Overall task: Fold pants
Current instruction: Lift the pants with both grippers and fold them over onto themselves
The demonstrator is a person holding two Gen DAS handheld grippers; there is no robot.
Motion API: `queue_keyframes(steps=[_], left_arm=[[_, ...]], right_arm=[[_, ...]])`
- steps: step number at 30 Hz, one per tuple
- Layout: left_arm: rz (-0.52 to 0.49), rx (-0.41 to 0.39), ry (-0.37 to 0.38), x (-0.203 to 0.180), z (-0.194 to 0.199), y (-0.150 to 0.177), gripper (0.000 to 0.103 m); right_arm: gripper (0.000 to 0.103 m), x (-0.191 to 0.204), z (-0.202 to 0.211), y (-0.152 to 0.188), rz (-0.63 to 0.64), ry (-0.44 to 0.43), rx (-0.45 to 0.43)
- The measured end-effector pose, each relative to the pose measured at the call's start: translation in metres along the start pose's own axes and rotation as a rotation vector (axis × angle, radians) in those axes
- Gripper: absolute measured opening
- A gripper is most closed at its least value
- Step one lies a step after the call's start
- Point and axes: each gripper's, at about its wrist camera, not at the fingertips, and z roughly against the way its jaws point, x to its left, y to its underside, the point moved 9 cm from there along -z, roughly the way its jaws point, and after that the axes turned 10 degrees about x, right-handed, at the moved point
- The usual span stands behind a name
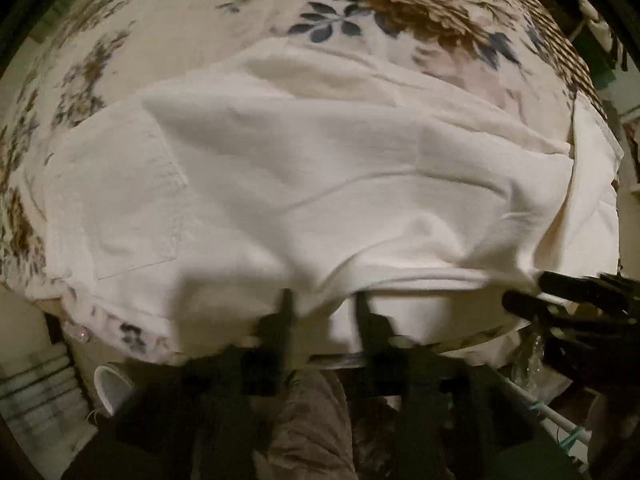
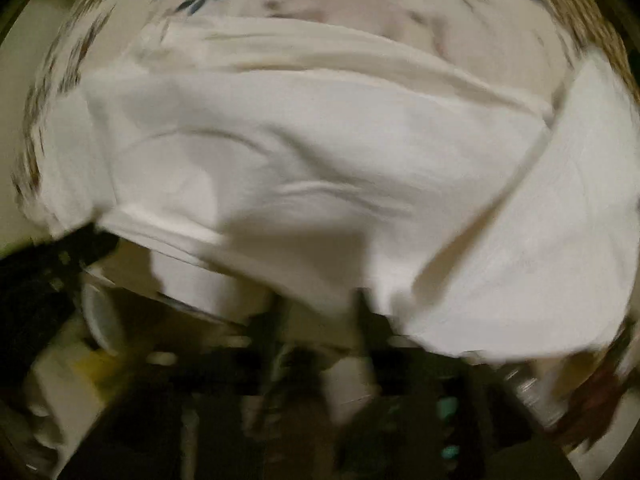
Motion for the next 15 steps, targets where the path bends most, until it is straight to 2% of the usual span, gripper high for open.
queue_keyframes(steps=[1,2,3,4,5,7,10,13,15], left_arm=[[0.014,-0.016,0.023,-0.002,0.008,-0.002,0.046],[0.03,-0.029,0.036,-0.003,0.014,-0.004,0.055],[0.047,-0.057,0.063,-0.006,0.023,-0.01,0.059],[0.051,-0.083,0.079,-0.009,0.03,-0.015,0.067],[0.048,-0.116,0.089,-0.015,0.038,-0.024,0.069],[0.032,-0.157,0.053,-0.025,0.044,-0.044,0.069],[0.012,-0.18,-0.01,-0.041,0.043,-0.081,0.069],[0.0,-0.191,-0.03,-0.065,0.035,-0.118,0.069],[-0.017,-0.203,-0.062,-0.077,0.031,-0.131,0.069]], right_arm=[[0.086,-0.01,0.013,0.005,-0.061,-0.053,-0.028],[0.086,-0.02,0.022,0.007,-0.103,-0.073,-0.048],[0.086,-0.033,0.032,0.008,-0.158,-0.093,-0.075],[0.086,-0.055,0.046,0.009,-0.245,-0.117,-0.114],[0.086,-0.071,0.055,0.009,-0.31,-0.132,-0.138],[0.086,-0.117,0.076,0.005,-0.464,-0.123,-0.2],[0.086,-0.165,0.099,-0.017,-0.576,-0.081,-0.27],[0.086,-0.191,0.112,-0.058,-0.64,-0.073,-0.321],[0.086,-0.196,0.116,-0.09,-0.654,-0.058,-0.331]])
